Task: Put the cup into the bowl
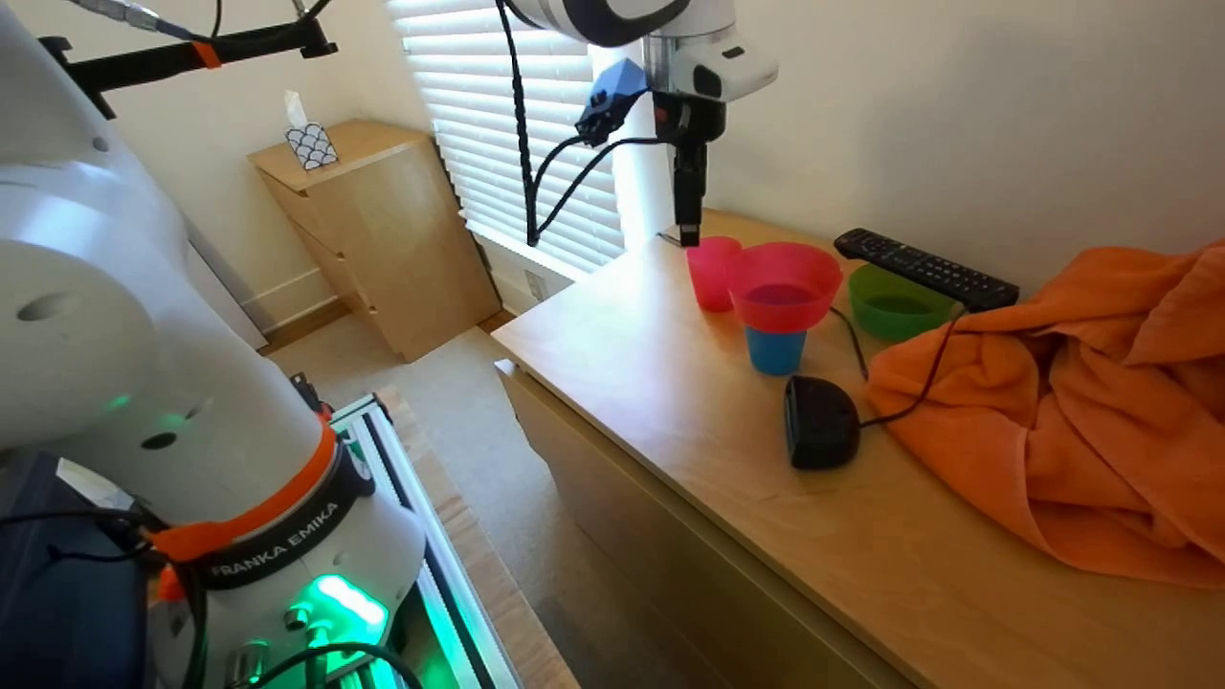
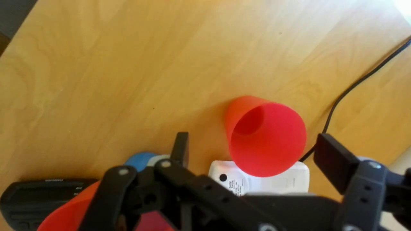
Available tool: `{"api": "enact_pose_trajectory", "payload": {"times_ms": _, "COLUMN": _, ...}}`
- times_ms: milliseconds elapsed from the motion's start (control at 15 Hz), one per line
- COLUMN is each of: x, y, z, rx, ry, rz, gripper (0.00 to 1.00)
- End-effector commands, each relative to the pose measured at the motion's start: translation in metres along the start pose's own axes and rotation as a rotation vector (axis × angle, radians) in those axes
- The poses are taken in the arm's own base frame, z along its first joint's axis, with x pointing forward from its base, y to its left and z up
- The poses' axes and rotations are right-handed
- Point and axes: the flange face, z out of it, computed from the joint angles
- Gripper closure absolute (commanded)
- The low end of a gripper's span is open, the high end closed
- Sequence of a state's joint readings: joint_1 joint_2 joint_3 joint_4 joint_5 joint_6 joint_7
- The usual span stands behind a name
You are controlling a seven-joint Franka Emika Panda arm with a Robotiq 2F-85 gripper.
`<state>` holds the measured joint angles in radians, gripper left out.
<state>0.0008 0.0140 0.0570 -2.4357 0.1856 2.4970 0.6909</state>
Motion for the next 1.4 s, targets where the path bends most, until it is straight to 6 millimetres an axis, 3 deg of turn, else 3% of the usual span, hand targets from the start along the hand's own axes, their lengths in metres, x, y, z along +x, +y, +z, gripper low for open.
{"api": "enact_pose_trajectory", "payload": {"times_ms": 0, "x": -0.002, "y": -0.012, "z": 0.044, "rx": -0.014, "ry": 0.031, "rz": 0.116, "gripper": 0.00}}
{"api": "enact_pose_trajectory", "payload": {"times_ms": 333, "x": 0.004, "y": -0.013, "z": 0.086, "rx": -0.049, "ry": 0.068, "rz": 0.238, "gripper": 0.00}}
{"api": "enact_pose_trajectory", "payload": {"times_ms": 400, "x": 0.007, "y": -0.013, "z": 0.093, "rx": -0.056, "ry": 0.077, "rz": 0.258, "gripper": 0.09}}
{"api": "enact_pose_trajectory", "payload": {"times_ms": 467, "x": 0.010, "y": -0.013, "z": 0.100, "rx": -0.064, "ry": 0.088, "rz": 0.275, "gripper": 0.28}}
{"api": "enact_pose_trajectory", "payload": {"times_ms": 667, "x": 0.015, "y": -0.015, "z": 0.108, "rx": -0.082, "ry": 0.104, "rz": 0.310, "gripper": 0.53}}
{"api": "enact_pose_trajectory", "payload": {"times_ms": 1067, "x": 0.001, "y": -0.024, "z": 0.087, "rx": -0.084, "ry": 0.139, "rz": 0.289, "gripper": 0.98}}
{"api": "enact_pose_trajectory", "payload": {"times_ms": 1333, "x": -0.013, "y": -0.031, "z": 0.068, "rx": -0.093, "ry": 0.137, "rz": 0.236, "gripper": 1.00}}
